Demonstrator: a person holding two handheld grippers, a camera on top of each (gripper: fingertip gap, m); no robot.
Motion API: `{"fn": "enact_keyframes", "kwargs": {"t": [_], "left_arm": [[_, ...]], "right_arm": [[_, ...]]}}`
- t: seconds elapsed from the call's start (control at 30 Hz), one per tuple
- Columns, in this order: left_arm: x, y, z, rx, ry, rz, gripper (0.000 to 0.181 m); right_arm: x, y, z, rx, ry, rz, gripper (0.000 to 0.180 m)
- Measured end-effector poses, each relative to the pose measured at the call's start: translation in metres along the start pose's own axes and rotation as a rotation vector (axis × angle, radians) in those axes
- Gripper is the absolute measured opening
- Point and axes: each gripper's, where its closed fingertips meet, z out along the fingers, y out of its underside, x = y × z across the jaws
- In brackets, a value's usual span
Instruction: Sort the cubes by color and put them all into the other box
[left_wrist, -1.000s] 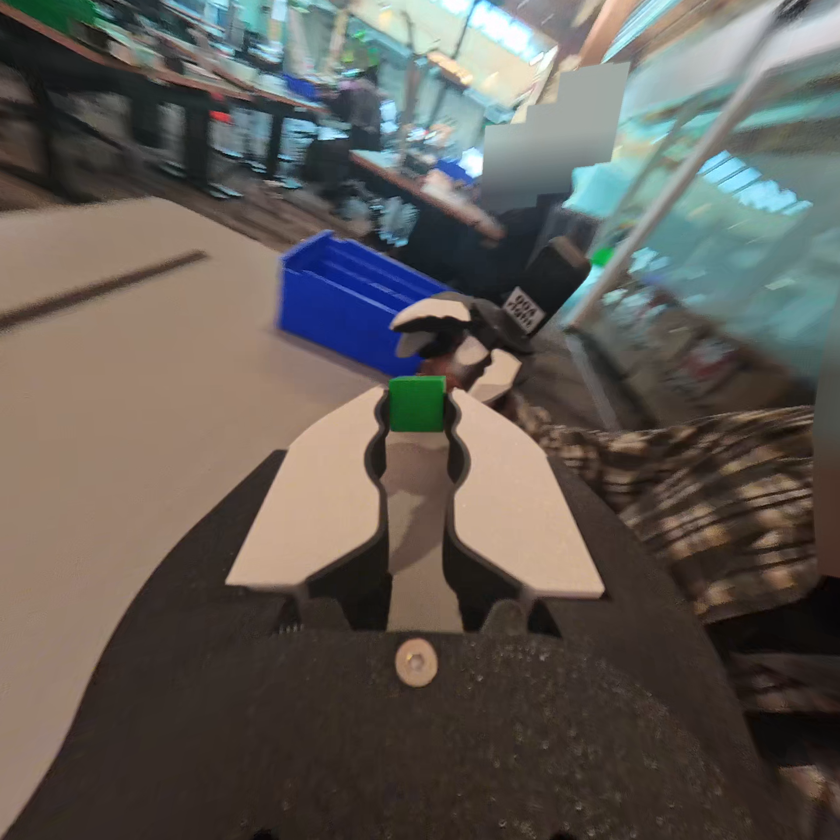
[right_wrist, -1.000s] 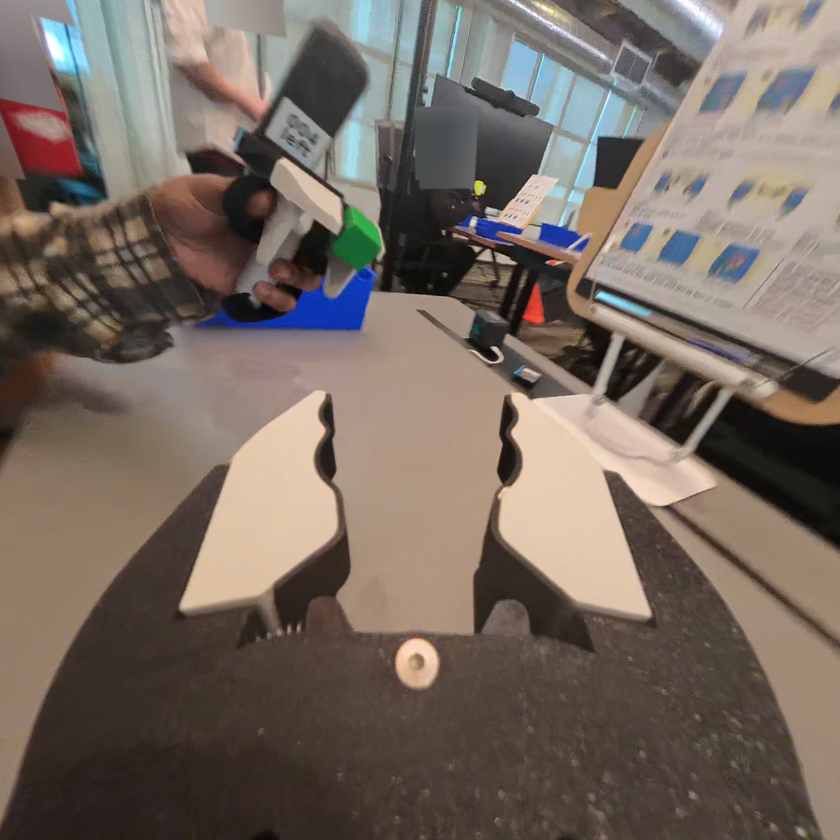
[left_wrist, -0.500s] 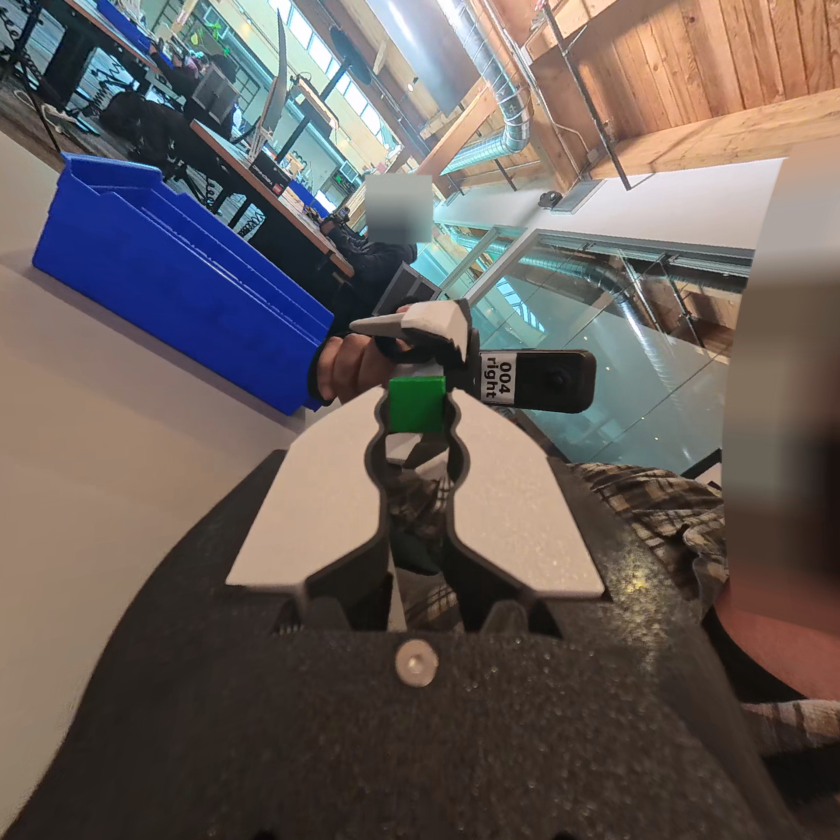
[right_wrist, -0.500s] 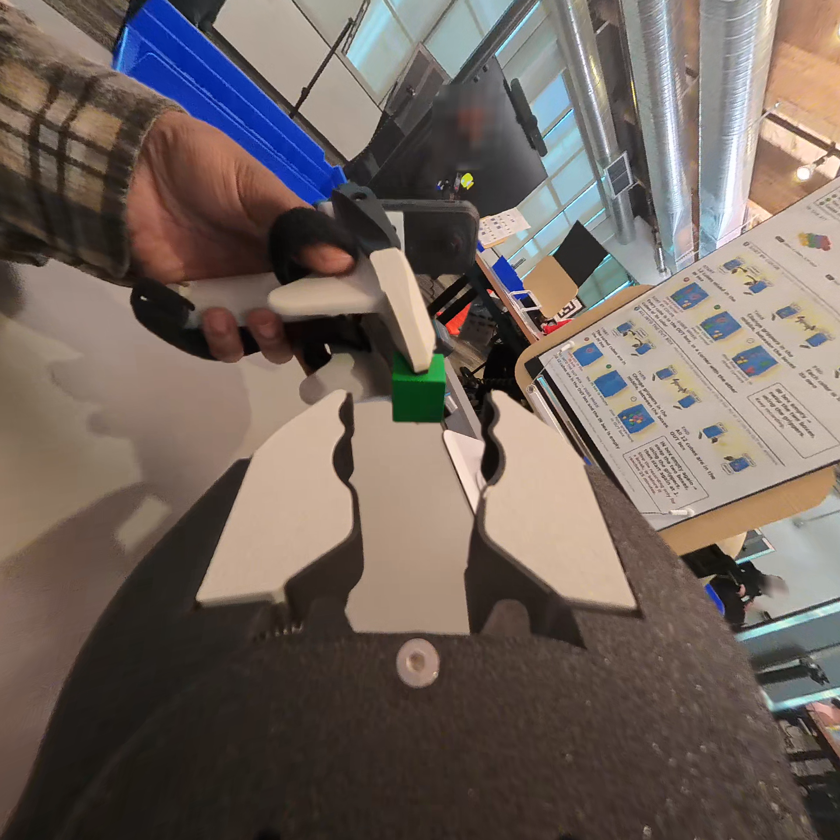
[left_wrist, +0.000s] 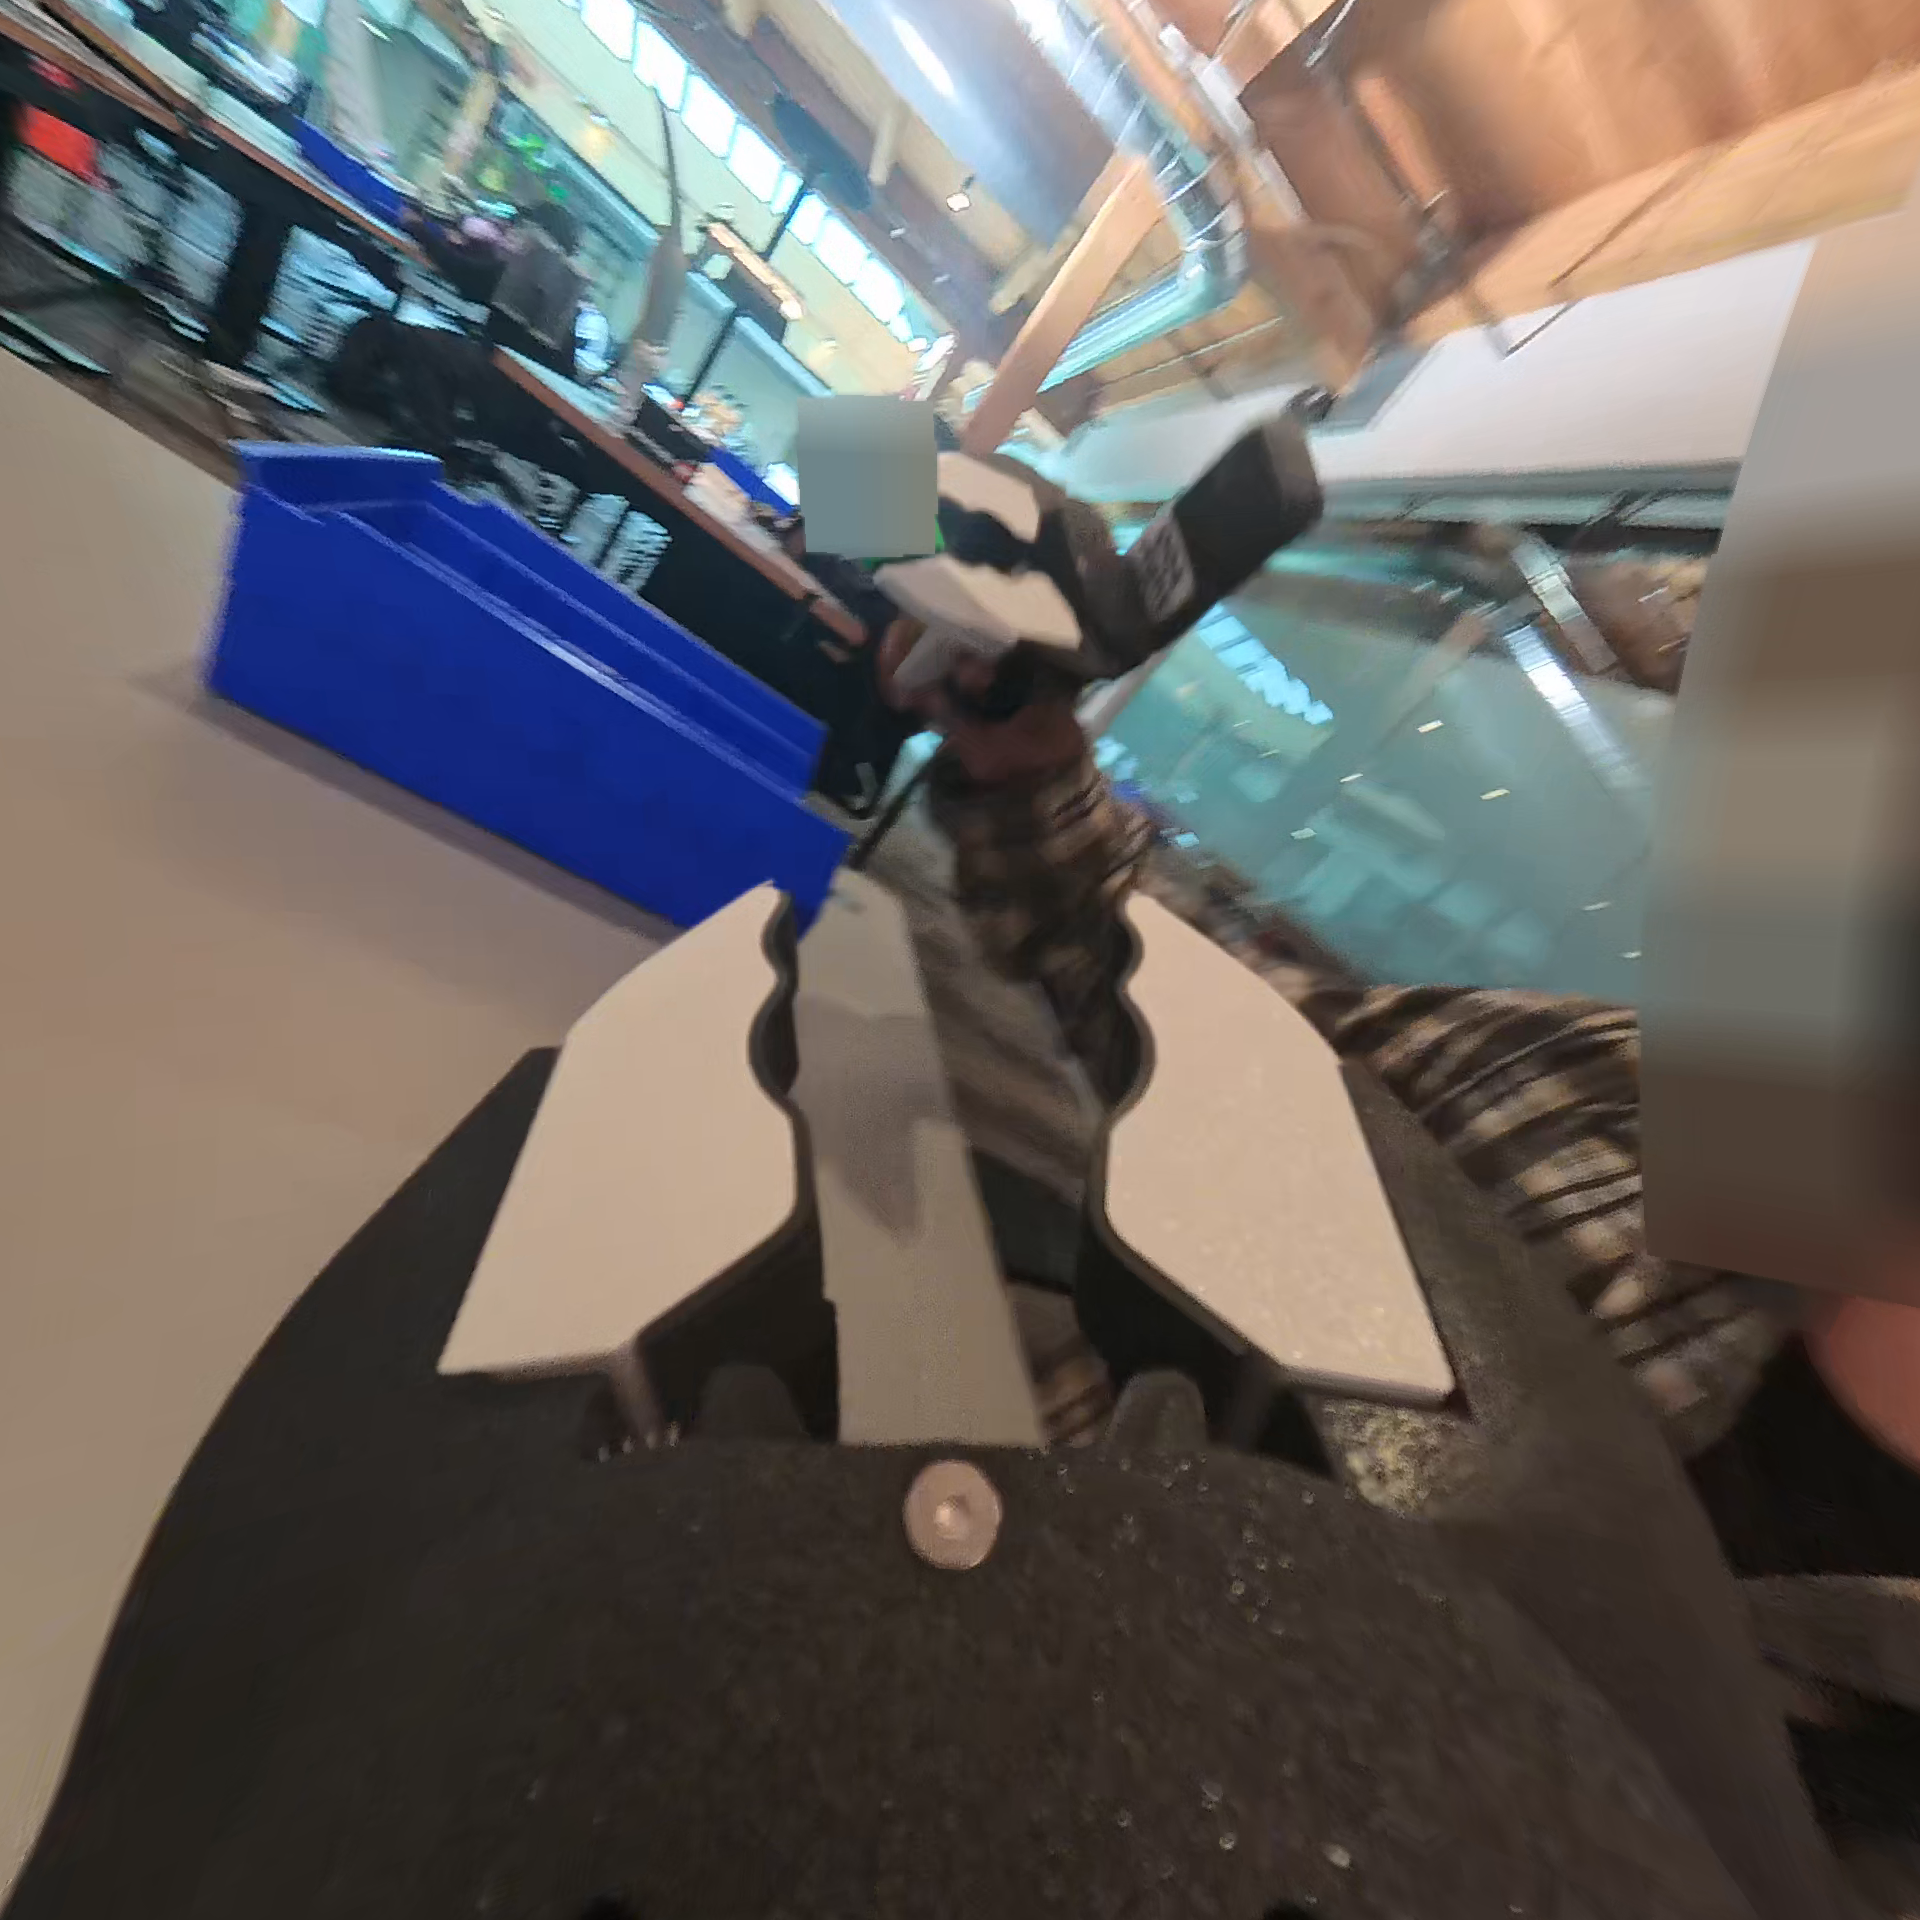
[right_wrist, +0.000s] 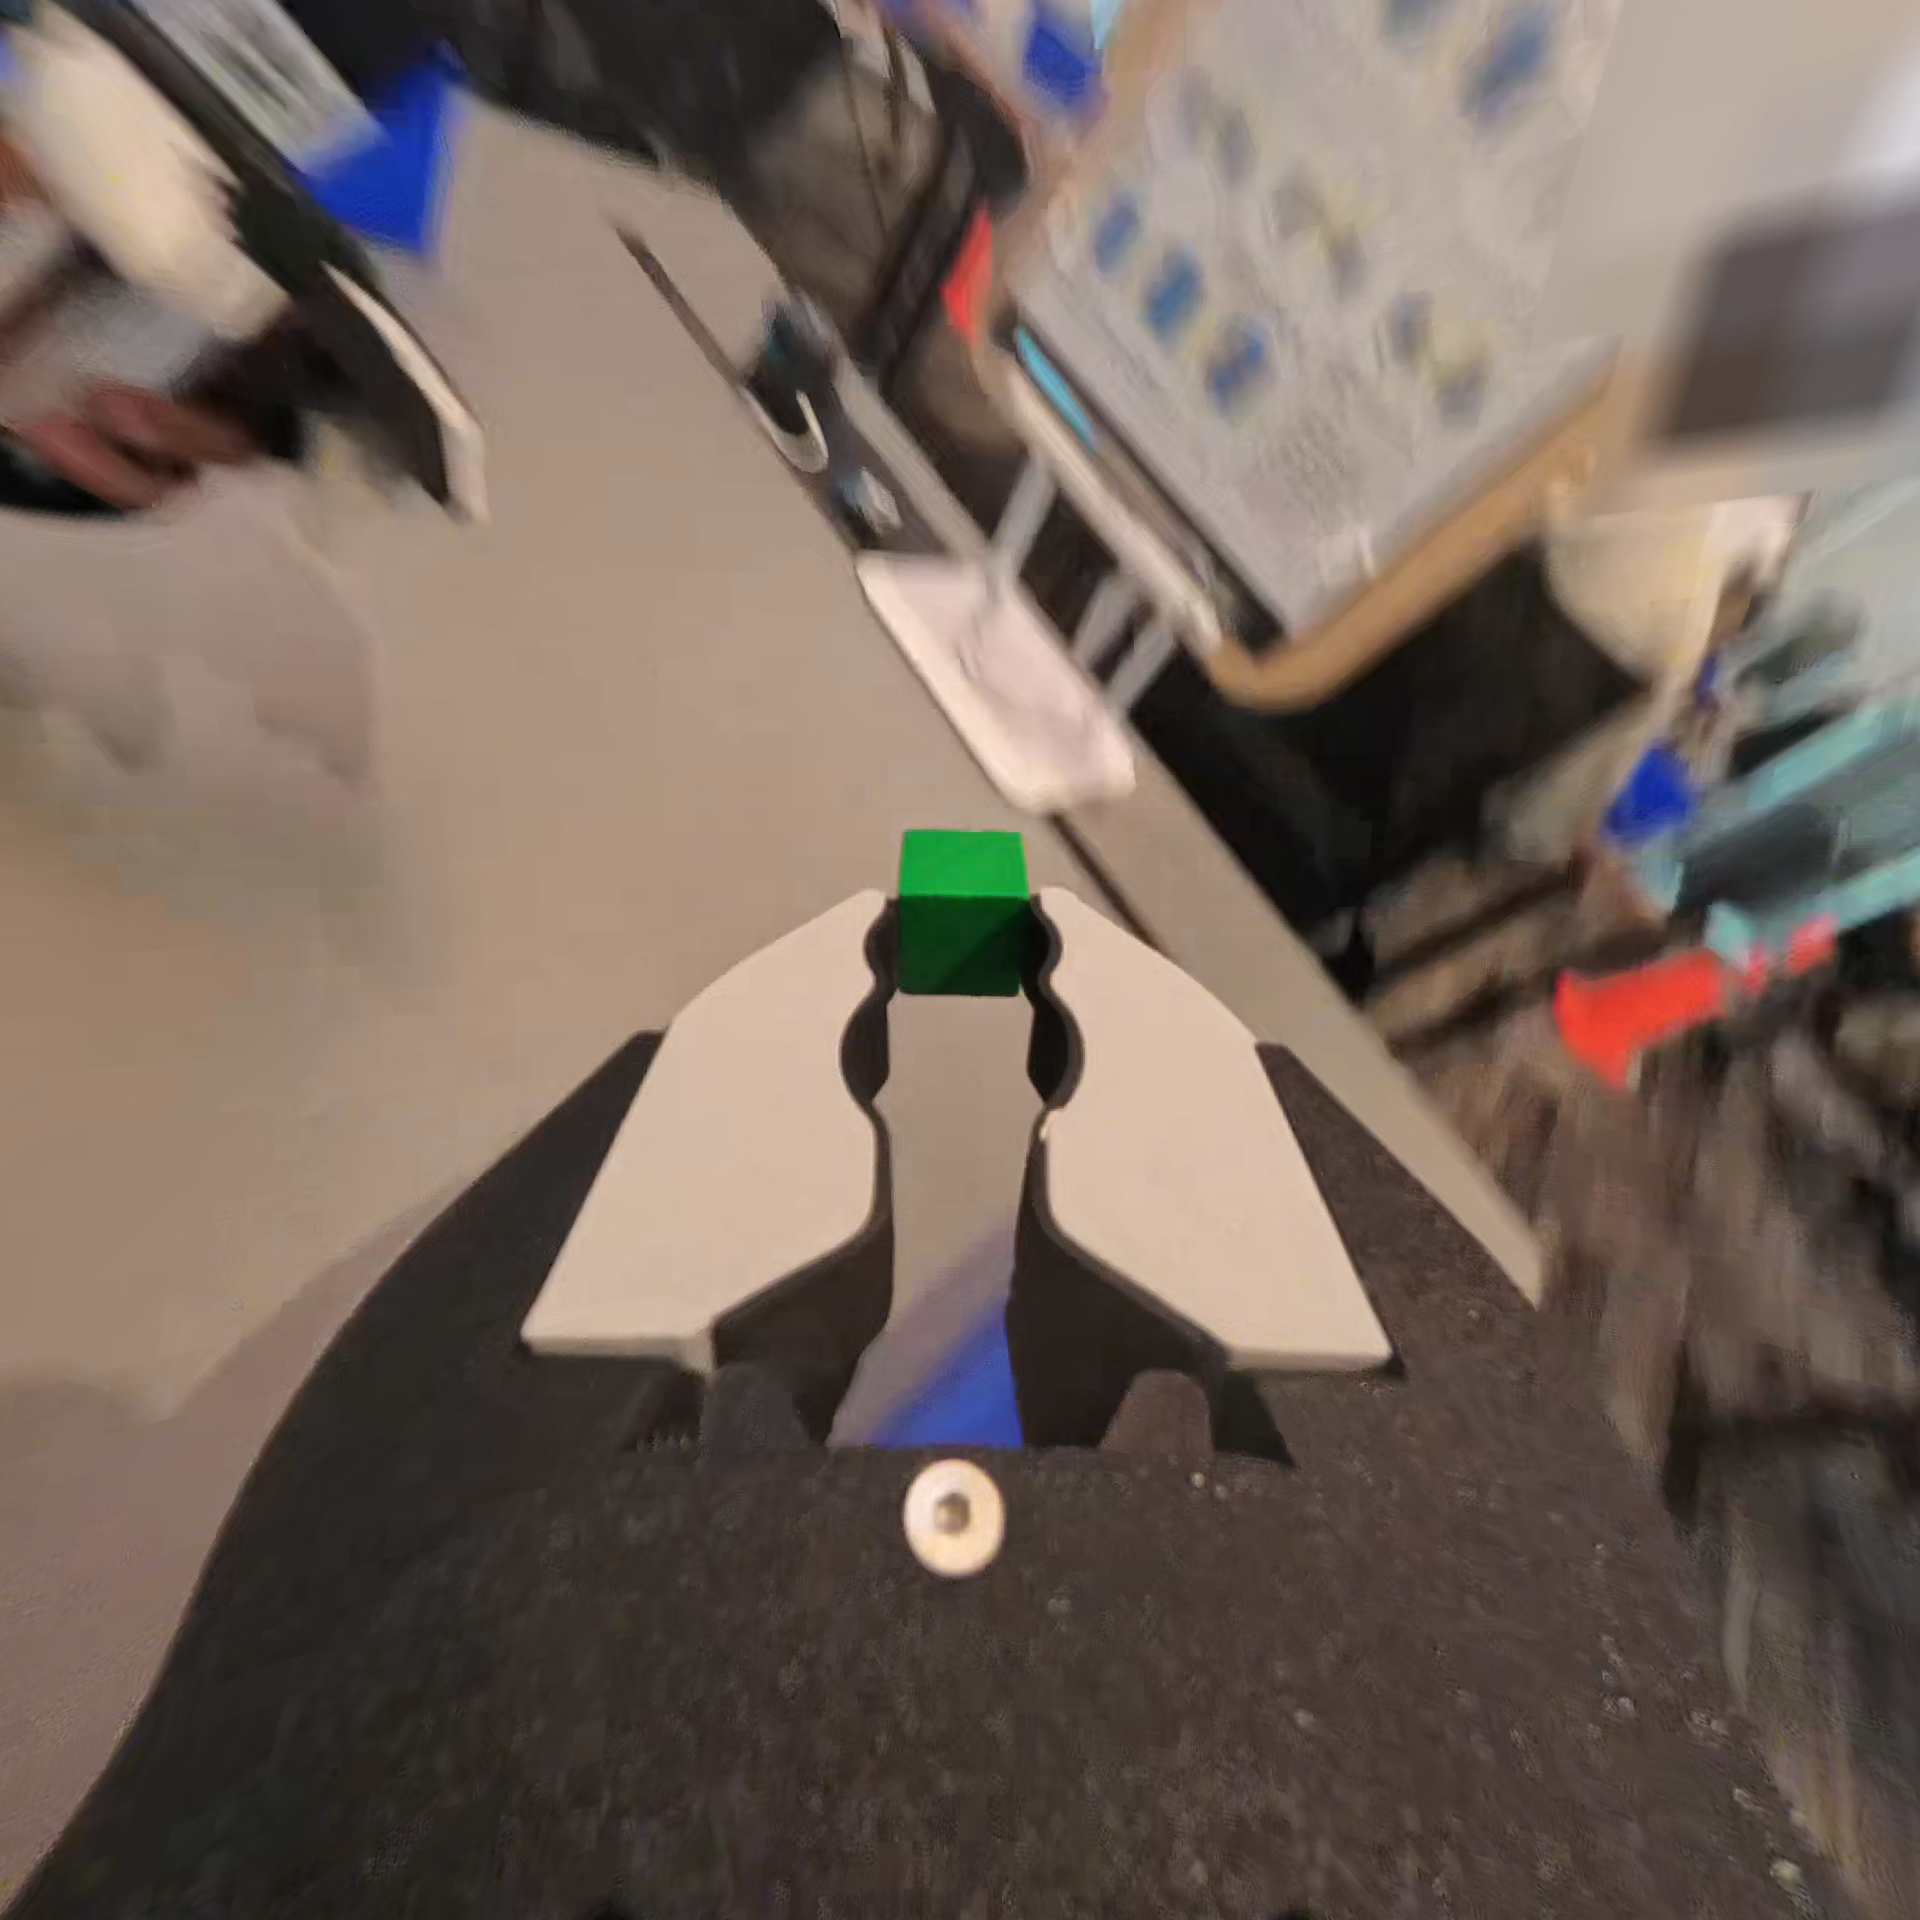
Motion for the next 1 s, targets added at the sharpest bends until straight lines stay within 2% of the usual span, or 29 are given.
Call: {"fn": "enact_keyframes", "kwargs": {"t": [0.1,0.23,0.33,0.43,0.57,0.63,0.7,0.8,0.9,1.0], "left_arm": [[-0.015,0.002,-0.011,-0.030,-0.112,0.137,0.064],[-0.019,0.005,-0.009,-0.042,-0.138,0.226,0.065],[-0.017,0.013,-0.001,-0.084,-0.132,0.234,0.063],[-0.016,0.020,0.006,-0.121,-0.138,0.240,0.061],[-0.012,0.025,0.008,-0.155,-0.147,0.249,0.059],[-0.010,0.025,0.008,-0.163,-0.156,0.258,0.059],[-0.008,0.023,0.007,-0.162,-0.168,0.276,0.059],[-0.005,0.018,0.002,-0.155,-0.184,0.292,0.059],[-0.006,0.015,-0.006,-0.145,-0.205,0.297,0.059],[-0.008,0.013,-0.018,-0.142,-0.236,0.300,0.059]], "right_arm": [[0.054,0.081,-0.040,-0.303,0.026,0.186,0.022],[0.078,0.163,-0.068,-0.520,0.003,0.363,0.022],[0.070,0.197,-0.057,-0.591,-0.073,0.444,0.022],[0.064,0.216,-0.028,-0.609,-0.127,0.462,0.022],[0.064,0.235,0.012,-0.638,-0.164,0.459,0.023],[0.075,0.243,0.027,-0.645,-0.128,0.487,0.050],[0.092,0.240,0.031,-0.616,-0.071,0.490,0.058],[0.124,0.214,0.020,-0.513,0.041,0.503,0.069],[0.145,0.181,-0.006,-0.432,0.134,0.498,0.065],[0.139,0.151,-0.031,-0.406,0.144,0.530,0.064]]}}
